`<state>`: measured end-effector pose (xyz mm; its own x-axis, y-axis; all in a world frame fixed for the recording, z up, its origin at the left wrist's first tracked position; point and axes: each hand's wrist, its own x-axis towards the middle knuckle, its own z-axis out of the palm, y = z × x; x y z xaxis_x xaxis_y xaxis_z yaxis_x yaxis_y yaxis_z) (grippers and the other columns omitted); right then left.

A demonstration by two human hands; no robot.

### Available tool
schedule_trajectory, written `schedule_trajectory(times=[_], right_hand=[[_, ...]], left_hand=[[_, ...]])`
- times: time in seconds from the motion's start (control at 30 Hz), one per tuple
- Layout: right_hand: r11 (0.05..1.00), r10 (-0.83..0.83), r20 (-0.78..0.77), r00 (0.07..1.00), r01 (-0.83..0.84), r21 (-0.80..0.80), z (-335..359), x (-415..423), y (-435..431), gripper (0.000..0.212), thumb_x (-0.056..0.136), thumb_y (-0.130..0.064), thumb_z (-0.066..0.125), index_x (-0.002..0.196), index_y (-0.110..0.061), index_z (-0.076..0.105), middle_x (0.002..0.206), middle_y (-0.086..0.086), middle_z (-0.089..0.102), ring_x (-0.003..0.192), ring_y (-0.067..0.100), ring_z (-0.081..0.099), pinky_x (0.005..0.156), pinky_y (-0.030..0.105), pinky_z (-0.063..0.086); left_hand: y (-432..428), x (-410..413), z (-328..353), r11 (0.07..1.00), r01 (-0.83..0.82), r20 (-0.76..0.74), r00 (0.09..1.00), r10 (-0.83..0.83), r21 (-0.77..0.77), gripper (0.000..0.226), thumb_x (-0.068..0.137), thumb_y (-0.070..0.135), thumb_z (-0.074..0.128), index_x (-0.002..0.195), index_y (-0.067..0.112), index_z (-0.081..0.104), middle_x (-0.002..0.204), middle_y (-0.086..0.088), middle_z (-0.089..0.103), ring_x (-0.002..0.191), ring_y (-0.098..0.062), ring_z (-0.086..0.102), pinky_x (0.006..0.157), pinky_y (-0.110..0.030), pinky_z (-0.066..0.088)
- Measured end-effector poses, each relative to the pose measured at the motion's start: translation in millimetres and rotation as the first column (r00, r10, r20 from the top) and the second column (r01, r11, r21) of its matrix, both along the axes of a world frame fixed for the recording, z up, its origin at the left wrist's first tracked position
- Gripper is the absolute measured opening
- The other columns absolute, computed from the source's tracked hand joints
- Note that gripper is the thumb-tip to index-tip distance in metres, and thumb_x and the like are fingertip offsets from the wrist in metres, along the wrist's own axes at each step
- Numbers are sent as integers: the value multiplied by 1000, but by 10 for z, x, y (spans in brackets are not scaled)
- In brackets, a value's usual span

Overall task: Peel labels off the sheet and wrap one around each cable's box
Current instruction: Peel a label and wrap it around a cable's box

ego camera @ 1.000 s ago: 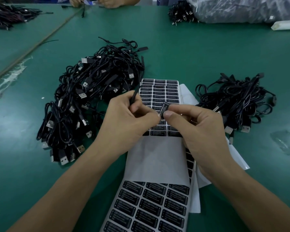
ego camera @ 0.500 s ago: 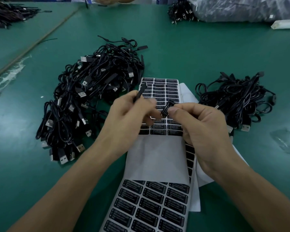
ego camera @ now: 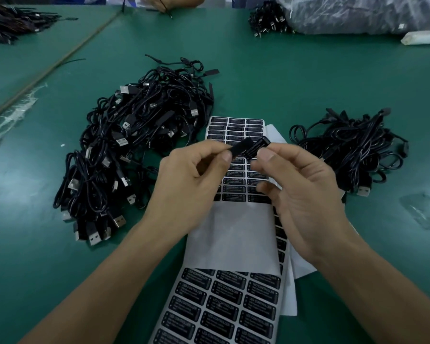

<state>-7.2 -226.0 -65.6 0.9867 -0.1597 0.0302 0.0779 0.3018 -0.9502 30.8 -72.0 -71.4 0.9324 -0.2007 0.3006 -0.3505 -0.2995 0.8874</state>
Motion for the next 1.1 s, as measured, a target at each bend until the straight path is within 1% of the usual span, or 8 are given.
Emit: schedule_trajectory(times=[0.1,0.2,0.33,0.4,0.57,0.7,0.87,1.1], right_hand=[[999,-9,3,1000,9,-44,-33,18,8,13,68,-35,74,78,-28,80,81,-4,74,79,14,62,68,21,51],[998,-36,-3,999,36,-48,-66,33,-8,16,69,-32,75,81,-23,80,83,0,75,78,14,64,67,21,51],[999,-35,-5,999,35,-34,-89,46,-20,16,68,-31,76,81,-22,80,83,1,75,74,13,64,67,20,52],[1000,-23,2,1000,23,-11,-94,53,-16,15,69,-28,75,80,-21,80,84,3,75,75,13,65,69,21,53],[999,-6,21,1000,5,42,-75,61,-5,9,72,-23,73,77,-19,79,81,1,74,77,11,67,73,21,54],[997,-61,0,998,61,-45,-60,39,-17,10,71,-31,74,77,-27,80,83,-2,74,81,12,65,71,22,52],[992,-66,-34,997,62,-109,-98,43,4,13,87,-13,72,80,-20,80,83,3,76,81,15,69,72,23,53],[990,-61,-29,998,57,-126,-98,42,-3,17,88,-13,71,80,-24,81,81,2,76,77,12,68,69,18,53]], left_hand=[[-17,-16,-4,999,2,-30,1000,-3,-33,9,90,26,69,88,31,75,74,2,73,70,-26,69,69,-51,59],[-18,-13,-21,998,6,-62,998,-10,-56,16,89,15,76,86,30,75,75,6,75,71,-19,72,72,-47,62],[-12,-24,-14,997,59,-95,993,-63,-45,18,86,9,79,87,27,76,75,7,76,71,-12,73,66,-26,58],[-11,-25,-2,996,86,-101,991,-89,-37,19,84,8,79,88,26,76,76,7,76,72,-10,74,66,-22,57],[-20,-48,14,987,124,-128,982,-136,-98,23,80,15,77,93,34,74,77,8,78,74,-20,76,73,-33,63],[-28,-24,-26,983,57,-164,983,-86,-176,31,88,6,75,99,34,71,78,3,78,75,-21,77,76,-40,64],[-23,-29,-38,975,38,-170,983,-76,-218,29,88,6,75,98,32,72,82,3,79,76,-18,77,72,-32,63],[-22,-29,-42,976,85,-139,984,-115,-203,25,82,9,76,96,30,75,83,5,79,79,-15,77,74,-30,63]])
